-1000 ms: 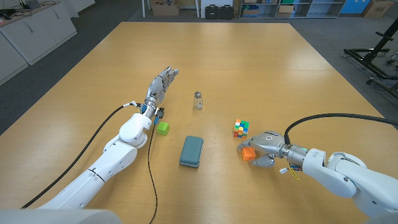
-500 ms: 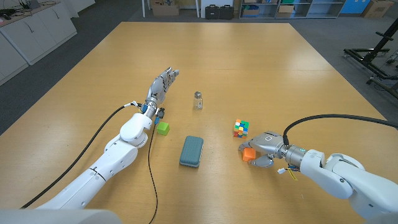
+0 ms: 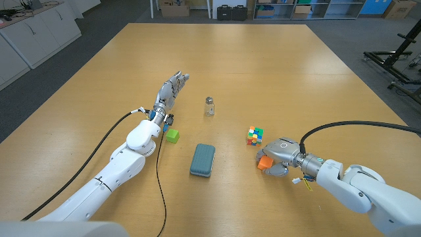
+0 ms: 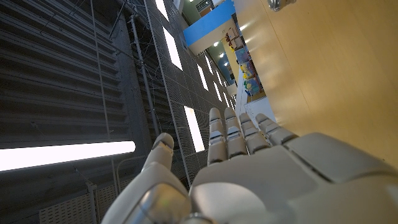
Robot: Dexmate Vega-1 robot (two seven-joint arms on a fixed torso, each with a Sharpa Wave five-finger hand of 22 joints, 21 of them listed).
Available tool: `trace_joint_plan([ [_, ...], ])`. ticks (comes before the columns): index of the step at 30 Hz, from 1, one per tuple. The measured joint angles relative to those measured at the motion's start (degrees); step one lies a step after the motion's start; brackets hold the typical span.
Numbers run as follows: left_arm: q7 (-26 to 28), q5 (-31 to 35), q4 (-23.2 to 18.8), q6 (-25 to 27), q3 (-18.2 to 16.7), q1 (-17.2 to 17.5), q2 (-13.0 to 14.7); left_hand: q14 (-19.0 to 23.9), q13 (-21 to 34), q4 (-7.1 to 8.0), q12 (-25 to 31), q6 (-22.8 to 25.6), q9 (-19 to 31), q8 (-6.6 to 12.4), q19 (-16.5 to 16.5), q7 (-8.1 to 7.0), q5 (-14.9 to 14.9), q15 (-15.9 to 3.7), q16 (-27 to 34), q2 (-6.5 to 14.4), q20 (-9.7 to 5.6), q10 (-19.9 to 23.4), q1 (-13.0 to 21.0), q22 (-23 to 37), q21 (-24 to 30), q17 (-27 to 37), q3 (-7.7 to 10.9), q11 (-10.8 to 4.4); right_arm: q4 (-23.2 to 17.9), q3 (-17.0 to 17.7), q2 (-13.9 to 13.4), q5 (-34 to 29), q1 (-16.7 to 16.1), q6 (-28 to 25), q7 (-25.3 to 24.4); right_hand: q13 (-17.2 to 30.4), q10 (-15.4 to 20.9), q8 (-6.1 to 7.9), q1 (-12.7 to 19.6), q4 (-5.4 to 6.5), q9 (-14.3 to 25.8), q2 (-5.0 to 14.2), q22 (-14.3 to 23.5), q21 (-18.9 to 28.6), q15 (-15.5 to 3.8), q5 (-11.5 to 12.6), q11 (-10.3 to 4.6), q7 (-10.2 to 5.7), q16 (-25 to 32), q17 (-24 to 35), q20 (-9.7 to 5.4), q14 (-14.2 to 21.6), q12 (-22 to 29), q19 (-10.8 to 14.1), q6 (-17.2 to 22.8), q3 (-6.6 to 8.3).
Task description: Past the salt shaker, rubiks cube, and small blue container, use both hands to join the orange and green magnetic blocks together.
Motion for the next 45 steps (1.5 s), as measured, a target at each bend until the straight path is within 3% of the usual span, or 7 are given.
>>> trace_joint_plan([
  [5,0.01,-0.07,-0.2,-0.11,-0.23,0.3,0.18,0.0,0.0,0.0,0.0,0.0,0.0,0.0,-0.47,0.01,0.0,0.0,0.0,0.0,0.14,0.0,0.0,0.0,0.0,0.0,0.0,0.0,0.07,0.0,0.0,-0.03,-0.27,0.0,-1.72,0.0,1.52,0.72,0.07,-0.12,0.0,-0.07,0.0,0.79,-0.05,-0.44,0.68,0.13,0.13,-0.27,0.0,1.2,0.51,0.61,1.32,0.21],
  [19,0.14,-0.24,-0.58,-1.05,-0.81,0.96,0.41,0.0,0.0,0.0,0.0,0.19,0.0,0.0,-0.47,0.21,0.0,0.0,-0.23,0.0,0.14,0.0,0.0,0.0,0.0,0.0,0.0,0.0,-1.1,0.73,1.08,-1.08,-0.88,-0.69,-5.3,0.07,2.26,0.72,0.44,-0.33,-0.21,-0.44,0.26,1.41,0.36,-0.89,1.0,0.22,0.29,-0.27,-0.22,2.03,0.51,0.83,2.81,0.64],
  [36,1.57,1.67,-1.55,-2.42,-1.52,2.3,0.87,0.53,0.0,0.0,0.0,0.39,0.0,-0.45,-0.47,0.01,0.0,-0.1,-0.22,0.0,0.14,0.53,0.0,0.0,0.0,0.0,0.0,0.09,-3.12,0.93,5.24,-0.77,-0.6,-2.86,-8.98,-0.19,2.26,0.86,0.75,-0.29,-0.18,-0.75,0.25,1.63,0.46,-1.26,0.99,0.14,0.29,-0.53,-0.21,2.33,0.5,0.82,3.11,0.67],
  [45,3.65,3.98,-3.48,-3.12,-2.84,4.81,1.8,0.53,0.0,0.0,0.0,1.01,0.0,-0.45,-0.47,-0.01,0.0,-0.1,-0.22,0.0,0.14,0.93,0.0,0.0,0.0,0.0,0.0,0.1,-3.49,0.33,7.78,1.73,0.24,-4.14,-11.98,-0.25,2.57,0.87,0.75,-0.29,-0.17,-0.75,0.25,2.07,0.48,-1.34,0.68,0.22,0.29,-0.52,-0.21,2.5,0.34,0.81,3.22,0.67],
])
